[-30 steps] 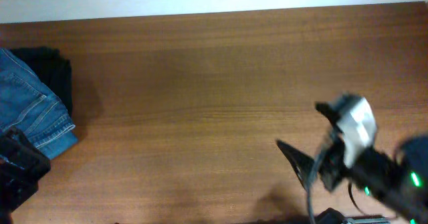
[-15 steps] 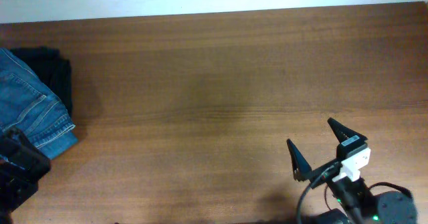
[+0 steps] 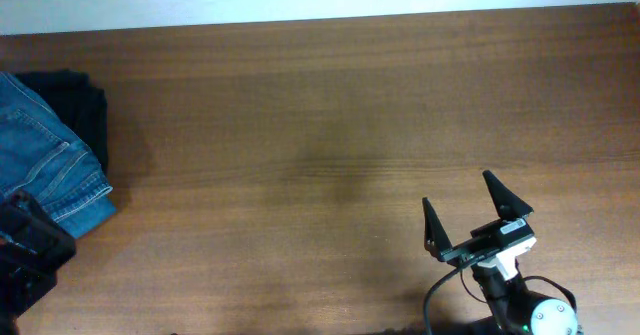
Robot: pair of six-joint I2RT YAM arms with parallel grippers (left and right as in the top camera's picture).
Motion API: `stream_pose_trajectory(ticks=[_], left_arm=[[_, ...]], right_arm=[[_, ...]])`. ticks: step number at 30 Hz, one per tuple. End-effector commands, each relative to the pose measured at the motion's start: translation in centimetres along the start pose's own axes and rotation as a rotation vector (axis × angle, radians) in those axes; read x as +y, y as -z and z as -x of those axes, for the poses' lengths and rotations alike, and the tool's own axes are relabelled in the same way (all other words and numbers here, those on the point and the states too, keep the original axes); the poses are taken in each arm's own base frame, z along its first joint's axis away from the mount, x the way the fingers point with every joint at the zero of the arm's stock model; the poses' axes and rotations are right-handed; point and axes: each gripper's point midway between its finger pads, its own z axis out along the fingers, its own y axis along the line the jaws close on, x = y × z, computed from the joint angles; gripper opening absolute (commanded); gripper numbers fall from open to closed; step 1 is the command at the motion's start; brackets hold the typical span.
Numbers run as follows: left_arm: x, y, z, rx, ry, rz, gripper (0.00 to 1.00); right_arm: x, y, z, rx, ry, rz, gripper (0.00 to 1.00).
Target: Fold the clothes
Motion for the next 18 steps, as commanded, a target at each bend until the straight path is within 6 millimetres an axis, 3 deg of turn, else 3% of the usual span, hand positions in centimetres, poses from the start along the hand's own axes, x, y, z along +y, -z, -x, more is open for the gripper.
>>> stream_pose_trajectory(ticks=[1,10,18], left_arm=[[-0.1,0.0,-0.1,0.002,-0.020,-0.006,1.00],[-0.1,0.0,-0.1,0.003,-0.019,-0.006,1.00],[-0.1,0.0,-0.1,0.003,-0.019,-0.006,1.00]], right_arm=[[-0.8,0.1,-1.0,0.000,0.006,-0.043,0.99],[-1.2,0.2,-6.4,0.104,-0.003,-0.065,0.99],[-1.1,0.4,-7.8,0.152,0.065,-0.058,0.99]])
